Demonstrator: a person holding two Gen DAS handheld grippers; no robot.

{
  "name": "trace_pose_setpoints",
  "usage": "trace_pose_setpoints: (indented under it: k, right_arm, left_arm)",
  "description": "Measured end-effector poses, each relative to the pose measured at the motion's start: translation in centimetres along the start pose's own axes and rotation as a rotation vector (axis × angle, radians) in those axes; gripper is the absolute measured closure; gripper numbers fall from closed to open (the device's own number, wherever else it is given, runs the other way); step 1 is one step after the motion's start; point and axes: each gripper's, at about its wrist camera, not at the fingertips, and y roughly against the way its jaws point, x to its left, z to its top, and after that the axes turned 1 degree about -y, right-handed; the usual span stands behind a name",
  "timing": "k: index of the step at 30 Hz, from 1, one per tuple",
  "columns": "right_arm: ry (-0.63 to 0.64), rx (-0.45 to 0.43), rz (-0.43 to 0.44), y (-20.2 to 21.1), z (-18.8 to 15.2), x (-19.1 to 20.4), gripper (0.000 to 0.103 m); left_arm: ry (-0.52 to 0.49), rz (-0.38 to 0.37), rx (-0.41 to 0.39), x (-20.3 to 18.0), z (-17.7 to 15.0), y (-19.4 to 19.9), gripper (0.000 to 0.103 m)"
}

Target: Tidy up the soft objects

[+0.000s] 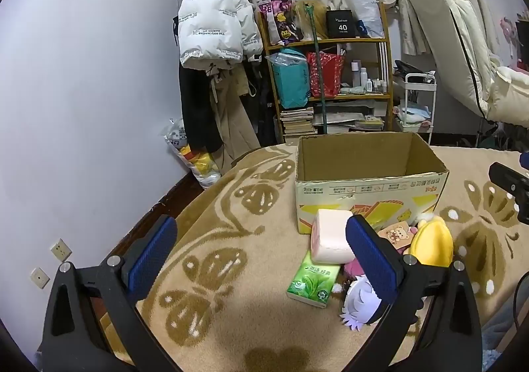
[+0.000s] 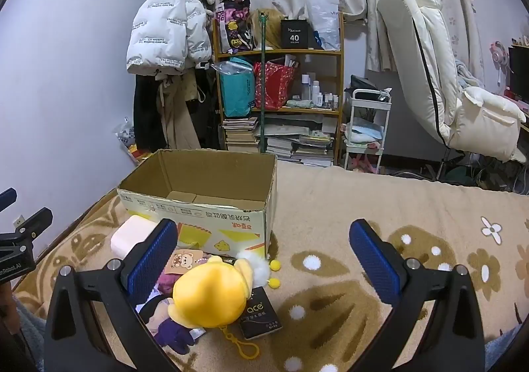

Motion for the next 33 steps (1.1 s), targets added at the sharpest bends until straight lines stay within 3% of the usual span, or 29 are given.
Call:
trace_pose_setpoints:
  k: [33]
  right_arm:
    - [-0.002, 0.002, -0.001, 0.03, 0.14, -0.11, 0.000]
  left_arm:
    - [0.003, 0.001, -0.004, 0.40, 0.47, 0.33, 0.002]
